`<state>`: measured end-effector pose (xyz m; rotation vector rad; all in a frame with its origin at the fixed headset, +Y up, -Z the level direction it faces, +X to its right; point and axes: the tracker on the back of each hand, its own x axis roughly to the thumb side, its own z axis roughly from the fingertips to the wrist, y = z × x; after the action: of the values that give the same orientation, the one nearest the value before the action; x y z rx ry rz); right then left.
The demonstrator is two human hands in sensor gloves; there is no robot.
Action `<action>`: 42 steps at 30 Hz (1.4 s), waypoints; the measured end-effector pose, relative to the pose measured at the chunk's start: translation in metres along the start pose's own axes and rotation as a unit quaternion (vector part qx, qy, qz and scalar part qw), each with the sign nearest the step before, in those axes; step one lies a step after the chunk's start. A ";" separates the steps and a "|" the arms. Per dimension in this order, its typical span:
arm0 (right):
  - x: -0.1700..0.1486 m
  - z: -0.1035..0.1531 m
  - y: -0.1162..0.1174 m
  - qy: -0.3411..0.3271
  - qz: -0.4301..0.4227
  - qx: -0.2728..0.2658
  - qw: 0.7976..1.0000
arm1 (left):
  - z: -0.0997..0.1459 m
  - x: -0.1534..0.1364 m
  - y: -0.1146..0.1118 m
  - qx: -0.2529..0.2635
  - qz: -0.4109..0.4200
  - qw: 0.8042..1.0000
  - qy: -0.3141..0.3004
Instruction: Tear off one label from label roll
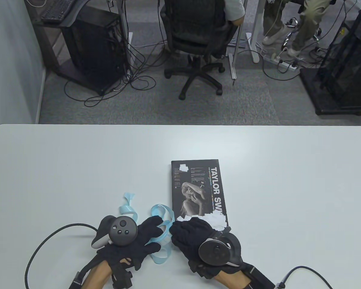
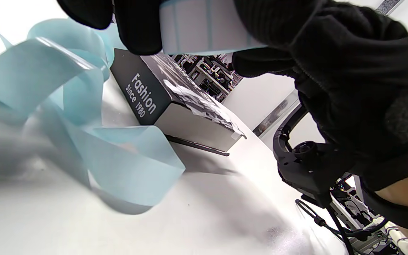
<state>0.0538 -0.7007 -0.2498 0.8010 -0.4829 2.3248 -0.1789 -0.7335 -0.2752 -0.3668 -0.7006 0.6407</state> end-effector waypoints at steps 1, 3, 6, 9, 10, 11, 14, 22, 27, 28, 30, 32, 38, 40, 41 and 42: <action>-0.002 0.000 -0.001 0.004 0.000 -0.002 1.000 | 0.000 0.000 0.000 0.000 0.003 1.000 0.000; -0.006 -0.001 -0.003 0.010 0.001 -0.002 1.000 | 0.001 0.000 0.000 -0.001 -0.001 1.000 0.001; -0.015 -0.003 -0.008 0.014 0.016 -0.007 1.000 | 0.002 -0.002 0.001 -0.004 -0.014 1.000 0.008; -0.024 -0.005 -0.009 -0.014 0.098 0.013 0.995 | 0.003 -0.004 0.000 -0.010 -0.016 1.000 0.014; -0.027 -0.005 -0.009 -0.019 0.118 0.018 0.993 | 0.003 -0.004 0.000 -0.012 -0.017 1.000 0.015; -0.030 -0.005 -0.008 -0.025 0.145 0.026 0.989 | 0.003 -0.004 0.000 -0.013 -0.021 1.000 0.017; -0.041 -0.007 -0.005 -0.022 0.186 0.043 0.981 | 0.003 -0.004 0.000 -0.015 -0.028 0.999 0.018; -0.047 -0.010 0.014 -0.051 0.275 0.096 0.955 | 0.004 -0.004 0.000 -0.021 -0.033 0.999 0.022; -0.040 -0.009 0.022 -0.092 0.324 0.109 0.935 | 0.005 -0.004 0.000 -0.026 -0.041 0.998 0.029; -0.039 -0.009 0.023 -0.093 0.324 0.112 0.935 | 0.005 -0.004 0.000 -0.026 -0.042 0.998 0.029; -0.037 -0.008 0.025 -0.096 0.327 0.118 0.933 | 0.005 -0.004 0.001 -0.026 -0.042 0.998 0.030; -0.035 -0.008 0.027 -0.099 0.333 0.129 0.929 | 0.005 -0.005 0.001 -0.027 -0.039 0.998 0.031; -0.031 -0.010 0.032 -0.094 0.345 0.177 0.917 | 0.006 -0.007 0.003 -0.027 -0.037 0.998 0.036; -0.028 -0.010 0.036 -0.082 0.351 0.205 0.910 | 0.006 -0.007 0.002 -0.031 -0.034 0.998 0.037; -0.026 -0.010 0.037 -0.080 0.353 0.210 0.908 | 0.006 -0.007 0.002 -0.032 -0.033 0.998 0.037; -0.023 -0.008 0.041 -0.084 0.368 0.225 0.898 | 0.006 -0.006 0.002 -0.033 -0.032 0.998 0.037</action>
<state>0.0375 -0.7366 -0.2759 1.1982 -0.3568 3.1584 -0.1875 -0.7355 -0.2754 -0.4250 -0.6613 0.5421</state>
